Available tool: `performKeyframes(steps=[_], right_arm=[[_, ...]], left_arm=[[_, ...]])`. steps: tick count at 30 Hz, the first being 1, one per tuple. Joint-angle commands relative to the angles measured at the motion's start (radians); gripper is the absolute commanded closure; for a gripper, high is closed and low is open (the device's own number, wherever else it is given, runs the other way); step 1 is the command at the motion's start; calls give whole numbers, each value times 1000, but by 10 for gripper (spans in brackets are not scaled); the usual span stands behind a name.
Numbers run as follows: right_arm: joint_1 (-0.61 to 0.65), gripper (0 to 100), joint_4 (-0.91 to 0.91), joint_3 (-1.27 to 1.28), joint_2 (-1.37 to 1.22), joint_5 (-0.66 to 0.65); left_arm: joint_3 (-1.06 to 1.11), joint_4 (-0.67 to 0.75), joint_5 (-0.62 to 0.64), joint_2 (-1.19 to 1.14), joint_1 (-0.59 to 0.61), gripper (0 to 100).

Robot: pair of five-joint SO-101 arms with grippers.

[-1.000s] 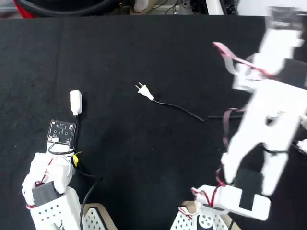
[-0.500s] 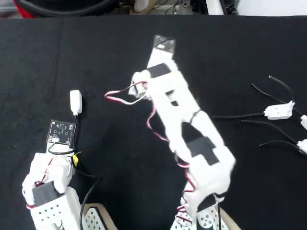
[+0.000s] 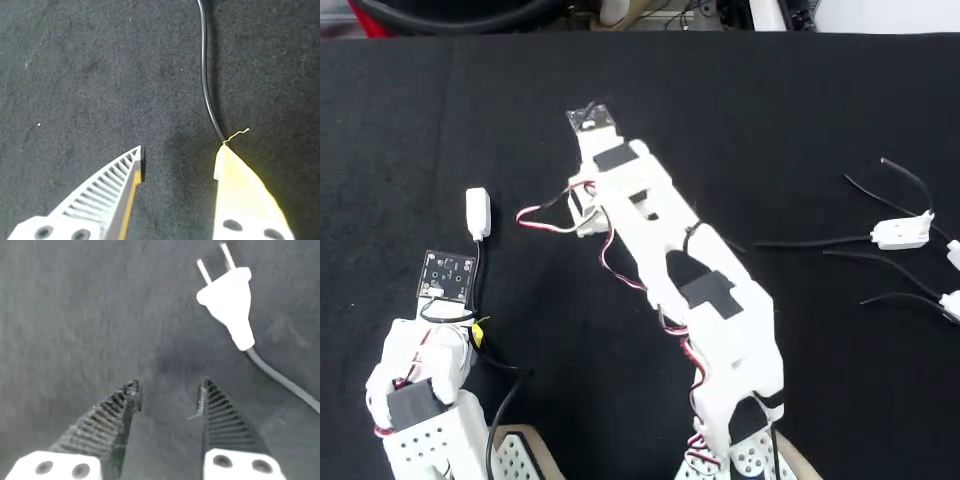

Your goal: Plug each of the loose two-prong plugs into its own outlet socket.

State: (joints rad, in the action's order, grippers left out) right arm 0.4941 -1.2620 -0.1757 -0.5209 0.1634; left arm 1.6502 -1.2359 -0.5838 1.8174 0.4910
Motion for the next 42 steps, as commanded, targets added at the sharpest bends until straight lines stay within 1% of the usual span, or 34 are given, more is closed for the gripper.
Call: performKeyframes(steps=[1,3,4,6,8,11,15,21,23,25,27,29,30,34,37,38,42], right_arm=[[-18,818,-146,-127,79,-221],[-35,818,-166,-127,79,-390],[-52,818,-153,-127,79,-453],[-104,818,-95,-125,77,-519],[-150,818,-26,-111,64,-551],[-167,818,63,-73,8,-563],[-141,819,153,-47,-87,-559],[-112,825,152,-54,-119,-555],[-104,884,152,-54,-120,-555],[-107,986,155,-56,-119,-555],[-118,972,144,-59,-117,-560],[-121,988,94,-74,-117,-572],[-121,985,46,-90,-117,-605],[-124,987,-239,-203,-117,-801],[-150,987,-462,-325,-119,-984],[-163,987,-508,-354,-119,-1048],[-235,987,-491,-417,-125,-1186]], left_arm=[[-5,-3,-6,5,12,762],[-5,-3,-6,5,12,762],[-5,-3,-6,5,12,762],[-5,-3,-6,5,12,762],[-5,-3,-6,5,10,762],[-5,-3,-6,5,8,762],[-5,-3,-6,5,7,762],[-5,-3,-6,5,7,762],[-5,-3,-6,5,7,762],[-5,-3,-6,5,7,762],[-5,-3,-6,5,7,762],[-5,-3,-6,5,8,762],[-5,-3,-6,5,7,762],[-5,-3,-6,5,7,762],[-5,-3,-6,5,7,762],[-5,-3,-6,5,7,762],[-5,-3,-6,5,7,762]])
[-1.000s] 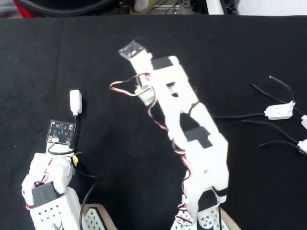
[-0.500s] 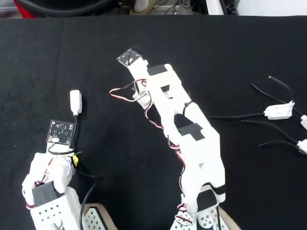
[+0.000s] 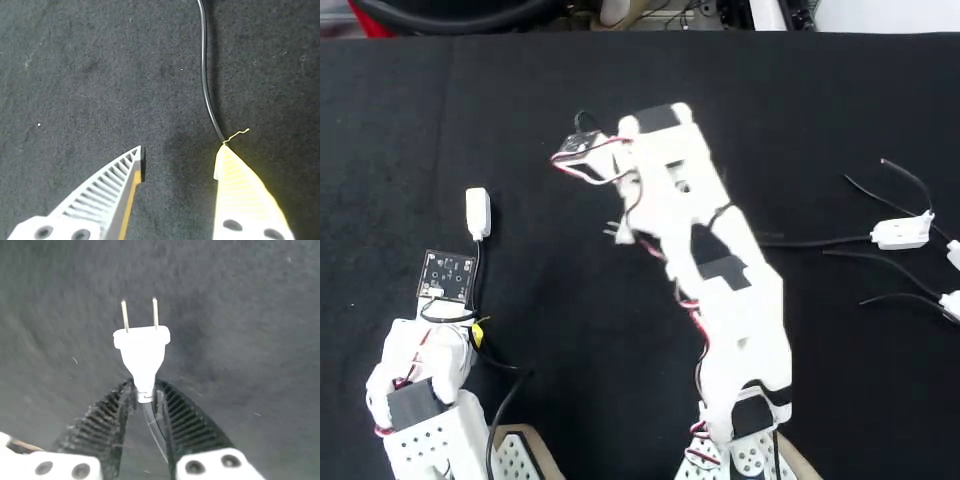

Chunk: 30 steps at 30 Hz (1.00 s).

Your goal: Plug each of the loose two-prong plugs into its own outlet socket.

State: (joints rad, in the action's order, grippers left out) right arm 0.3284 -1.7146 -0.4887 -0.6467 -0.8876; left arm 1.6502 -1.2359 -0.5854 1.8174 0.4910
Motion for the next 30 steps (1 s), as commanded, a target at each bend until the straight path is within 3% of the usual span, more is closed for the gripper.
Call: performKeyframes(steps=[1,5,11,15,20,28,30], right_arm=[[-81,986,-38,-111,1,-150],[-124,894,-37,-159,5,-150],[-184,534,-35,-311,2,-149],[-221,425,-49,-360,8,15],[-221,488,-52,-286,19,334],[-157,935,-25,148,162,801],[-137,923,-17,202,199,918]], left_arm=[[-5,-3,-5,5,7,762],[-5,-3,-5,5,7,762],[-5,-5,-6,5,7,762],[-5,-5,-6,5,7,762],[-5,-5,-6,5,10,762],[-5,-5,-6,5,13,762],[-5,-6,-6,5,15,762]])
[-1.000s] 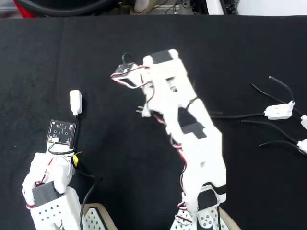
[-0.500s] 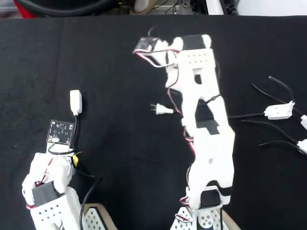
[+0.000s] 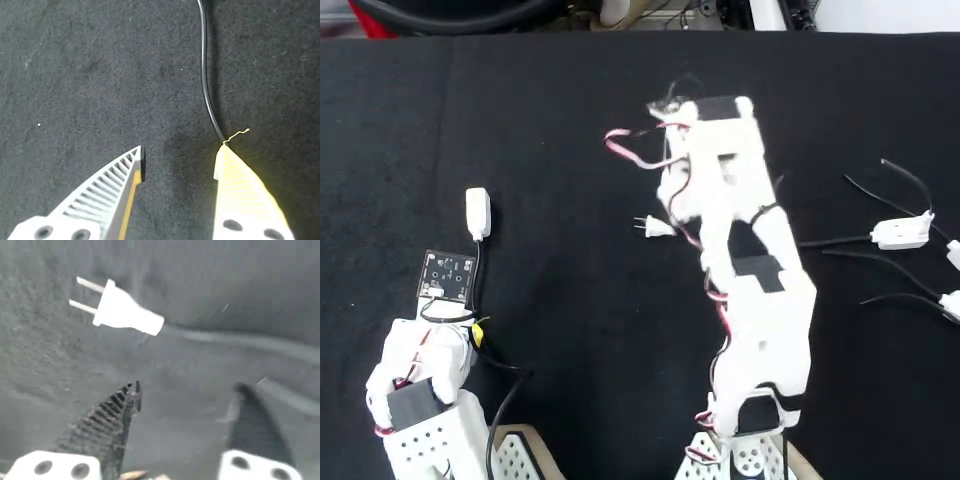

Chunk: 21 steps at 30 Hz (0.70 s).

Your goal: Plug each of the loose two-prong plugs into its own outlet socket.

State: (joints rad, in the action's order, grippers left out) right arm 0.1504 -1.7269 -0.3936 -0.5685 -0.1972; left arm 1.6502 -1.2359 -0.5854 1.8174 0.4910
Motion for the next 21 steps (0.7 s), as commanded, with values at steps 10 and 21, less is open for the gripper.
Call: performKeyframes(steps=[10,21], right_arm=[[75,888,37,160,140,649],[-66,889,229,-51,-136,652]], left_arm=[[-10,-20,-8,5,15,762],[-10,-20,-8,5,15,762]])
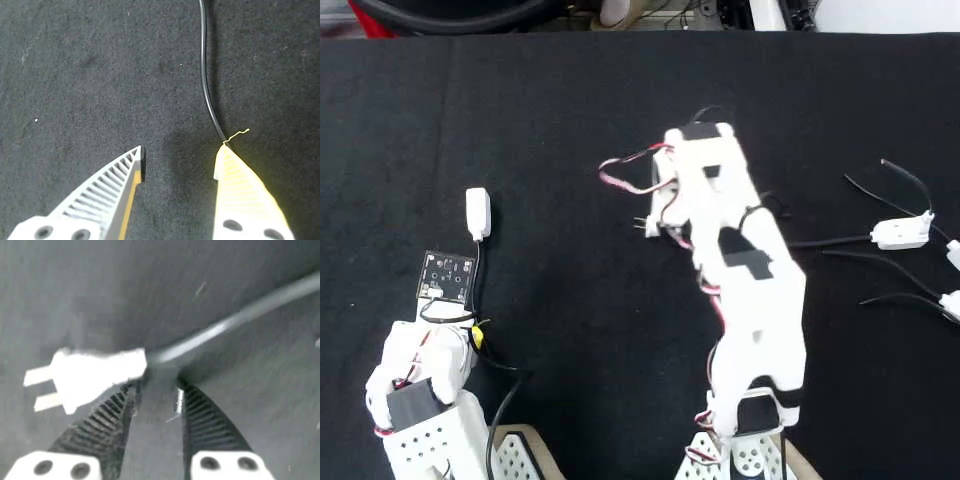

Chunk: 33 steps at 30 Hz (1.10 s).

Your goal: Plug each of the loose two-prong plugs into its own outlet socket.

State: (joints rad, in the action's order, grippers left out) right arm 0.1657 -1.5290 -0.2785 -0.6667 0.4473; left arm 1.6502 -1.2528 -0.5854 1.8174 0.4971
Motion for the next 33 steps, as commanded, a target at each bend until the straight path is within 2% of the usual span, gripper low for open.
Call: performKeyframes(steps=[1,9,15,17,19,23,29,33], right_arm=[[-89,889,29,-214,-54,8],[-58,889,20,-552,-199,6],[-58,889,-241,-733,-202,14],[-61,905,-235,-746,-189,26],[-60,931,-233,-753,-180,97],[-28,916,-216,-746,-173,218],[3,912,-189,-754,-259,296],[3,824,-127,-754,-317,299]], left_arm=[[-10,-3,-8,5,8,762],[-10,-3,-8,5,7,762],[-10,-3,-8,5,5,762],[-10,-5,-8,5,5,762],[-10,-5,-8,5,5,762],[-10,-5,-8,5,4,762],[-10,-5,-8,5,4,762],[-10,-5,-8,5,4,762]])
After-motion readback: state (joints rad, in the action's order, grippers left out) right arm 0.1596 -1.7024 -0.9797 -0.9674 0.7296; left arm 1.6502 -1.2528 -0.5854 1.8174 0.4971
